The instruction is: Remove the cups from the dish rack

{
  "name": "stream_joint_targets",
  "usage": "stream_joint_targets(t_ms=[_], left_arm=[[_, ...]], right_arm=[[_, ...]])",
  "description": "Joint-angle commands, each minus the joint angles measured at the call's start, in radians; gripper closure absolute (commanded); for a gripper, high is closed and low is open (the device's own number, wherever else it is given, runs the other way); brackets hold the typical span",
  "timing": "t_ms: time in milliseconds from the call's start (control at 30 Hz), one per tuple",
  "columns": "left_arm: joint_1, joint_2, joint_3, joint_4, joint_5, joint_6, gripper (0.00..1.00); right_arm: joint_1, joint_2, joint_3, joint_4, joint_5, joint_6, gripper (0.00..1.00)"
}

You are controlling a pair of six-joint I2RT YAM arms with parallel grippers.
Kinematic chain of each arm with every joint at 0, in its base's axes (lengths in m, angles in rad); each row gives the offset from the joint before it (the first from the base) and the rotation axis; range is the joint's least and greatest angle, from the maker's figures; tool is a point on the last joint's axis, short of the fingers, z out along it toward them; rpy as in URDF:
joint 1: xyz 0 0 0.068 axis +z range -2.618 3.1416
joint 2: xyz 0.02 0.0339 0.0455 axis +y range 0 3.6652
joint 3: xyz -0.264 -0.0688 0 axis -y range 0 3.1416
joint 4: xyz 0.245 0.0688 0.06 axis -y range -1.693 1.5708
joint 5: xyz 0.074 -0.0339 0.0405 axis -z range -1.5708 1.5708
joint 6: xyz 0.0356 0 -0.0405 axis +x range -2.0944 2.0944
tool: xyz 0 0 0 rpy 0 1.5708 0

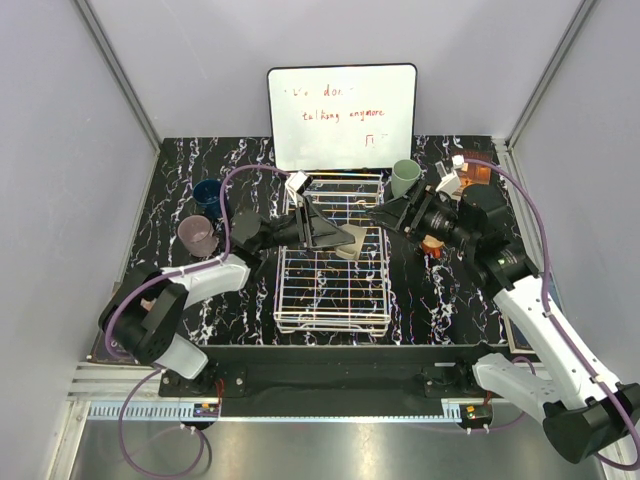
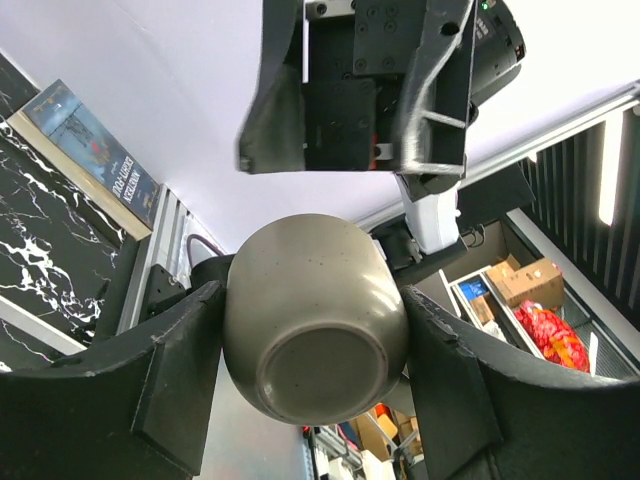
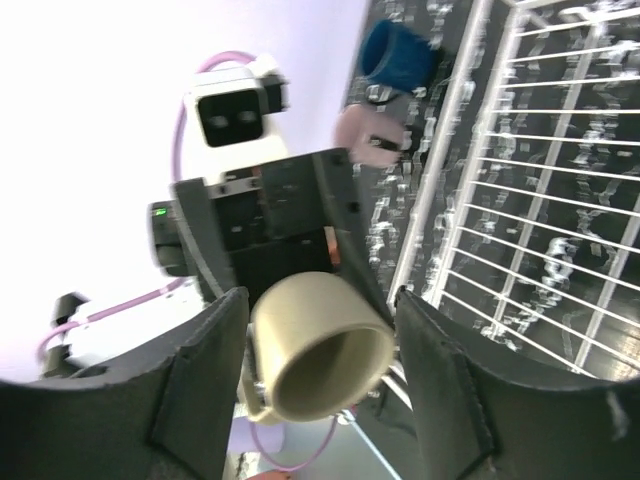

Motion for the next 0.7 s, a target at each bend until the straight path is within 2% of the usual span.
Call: stream_joint_targets(t_ms=[0, 67, 267, 300, 433, 667], left_arm=[[0.000, 0.004, 0.042, 0.072, 0.017, 0.012, 1.00], [0.002, -0.005, 0.042, 0.023, -0.009, 0.059, 1.00], [0.002, -0.094, 0.070, -0.337, -0.156, 0.296, 1.00], [0.002, -0.100, 0.076, -0.357, -0.171, 0.332, 1.00], [0.002, -0.109, 0.113, -0.391, -0.213, 0.365, 1.00], [0.002, -0.091, 0.128, -0.316, -0.222, 0.331, 1.00]], right_arm=[[0.006, 0.008, 0.015, 0.116, -0.092, 0.053, 0.36], [0.005, 0.007, 0.018, 0.122, -0.101, 0.058, 0.36], [0.005, -0.004, 0.022, 0.113, -0.102, 0.052, 0.34], [0.005, -0.004, 0.022, 0.112, -0.104, 0.052, 0.34], [0.005, 0.002, 0.014, 0.112, -0.115, 0.058, 0.33], [0.005, 0.011, 0.005, 0.116, -0.130, 0.058, 0.33]])
